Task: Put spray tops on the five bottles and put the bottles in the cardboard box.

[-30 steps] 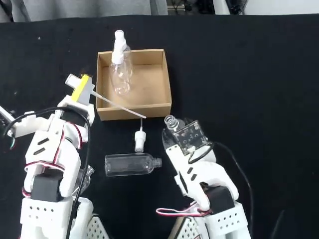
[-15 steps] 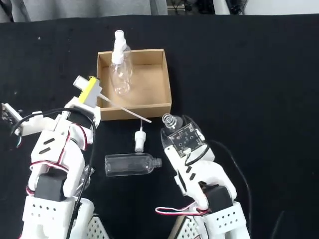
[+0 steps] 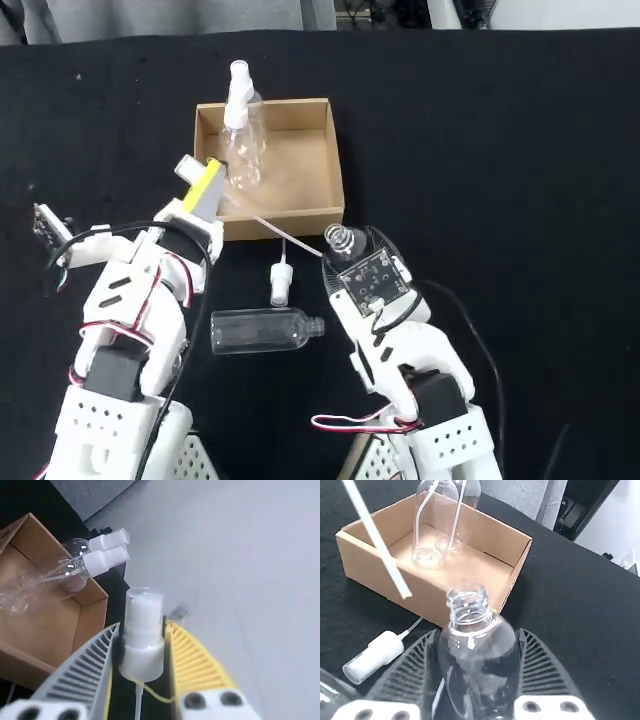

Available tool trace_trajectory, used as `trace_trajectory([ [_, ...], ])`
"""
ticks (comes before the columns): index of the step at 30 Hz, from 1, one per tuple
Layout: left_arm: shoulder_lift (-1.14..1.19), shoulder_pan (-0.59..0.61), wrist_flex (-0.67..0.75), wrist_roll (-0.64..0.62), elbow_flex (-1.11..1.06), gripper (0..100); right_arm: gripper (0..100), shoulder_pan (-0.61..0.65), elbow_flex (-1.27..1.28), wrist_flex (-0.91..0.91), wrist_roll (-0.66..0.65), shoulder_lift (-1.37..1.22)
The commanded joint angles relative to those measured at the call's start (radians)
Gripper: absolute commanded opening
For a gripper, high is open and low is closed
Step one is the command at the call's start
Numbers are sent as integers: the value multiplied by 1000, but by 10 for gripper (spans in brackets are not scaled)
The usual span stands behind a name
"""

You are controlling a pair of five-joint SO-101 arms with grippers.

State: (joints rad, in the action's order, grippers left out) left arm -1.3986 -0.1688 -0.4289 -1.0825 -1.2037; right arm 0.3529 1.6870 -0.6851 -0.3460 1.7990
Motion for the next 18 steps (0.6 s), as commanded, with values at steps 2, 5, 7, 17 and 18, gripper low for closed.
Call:
trace_trajectory([
  [2,-8,-10,28,15,16,29,92,69,-5,9,-48,102],
  [5,-8,-5,51,18,-1,29,92,69,-5,11,-46,102],
  [7,-8,-1,107,20,-31,29,92,71,-5,11,-46,102],
  [17,-8,-1,239,80,-104,29,92,74,-5,5,-46,104],
  [18,-8,-1,241,80,-104,29,92,74,-5,3,-46,104],
])
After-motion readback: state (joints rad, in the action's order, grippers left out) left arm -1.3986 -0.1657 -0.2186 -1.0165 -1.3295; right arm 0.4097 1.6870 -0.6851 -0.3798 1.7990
